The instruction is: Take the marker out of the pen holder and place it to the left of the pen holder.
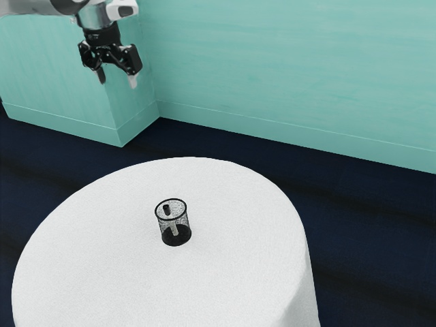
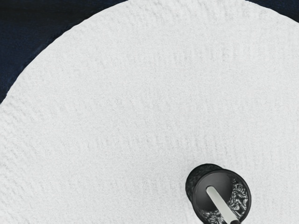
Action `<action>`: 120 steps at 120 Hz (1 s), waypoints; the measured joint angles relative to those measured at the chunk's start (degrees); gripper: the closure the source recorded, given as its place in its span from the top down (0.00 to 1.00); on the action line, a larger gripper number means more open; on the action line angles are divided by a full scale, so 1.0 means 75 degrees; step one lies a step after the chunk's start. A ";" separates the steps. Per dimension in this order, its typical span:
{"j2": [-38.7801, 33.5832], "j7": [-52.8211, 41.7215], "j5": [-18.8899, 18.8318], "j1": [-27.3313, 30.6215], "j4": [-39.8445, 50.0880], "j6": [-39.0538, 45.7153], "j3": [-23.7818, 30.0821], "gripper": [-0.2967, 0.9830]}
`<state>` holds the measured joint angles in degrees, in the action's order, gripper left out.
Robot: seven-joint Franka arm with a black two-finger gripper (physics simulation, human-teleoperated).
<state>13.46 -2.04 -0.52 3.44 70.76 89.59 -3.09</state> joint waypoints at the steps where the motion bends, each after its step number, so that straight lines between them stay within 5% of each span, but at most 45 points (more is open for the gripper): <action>1: 0.0048 -0.0021 0.0002 0.0069 -0.0068 0.0001 -0.0021 0.77; 52: 0.1230 -0.0427 0.0050 0.0273 -0.0479 0.0986 0.0128 0.77; 78: 0.1113 0.1048 -0.0097 -0.0139 0.1203 0.1709 0.0333 0.77; 120: 0.1886 0.3104 0.3305 -0.0054 0.1546 0.0560 -0.0491 0.77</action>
<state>27.60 21.24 24.26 3.03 82.35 93.79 -6.77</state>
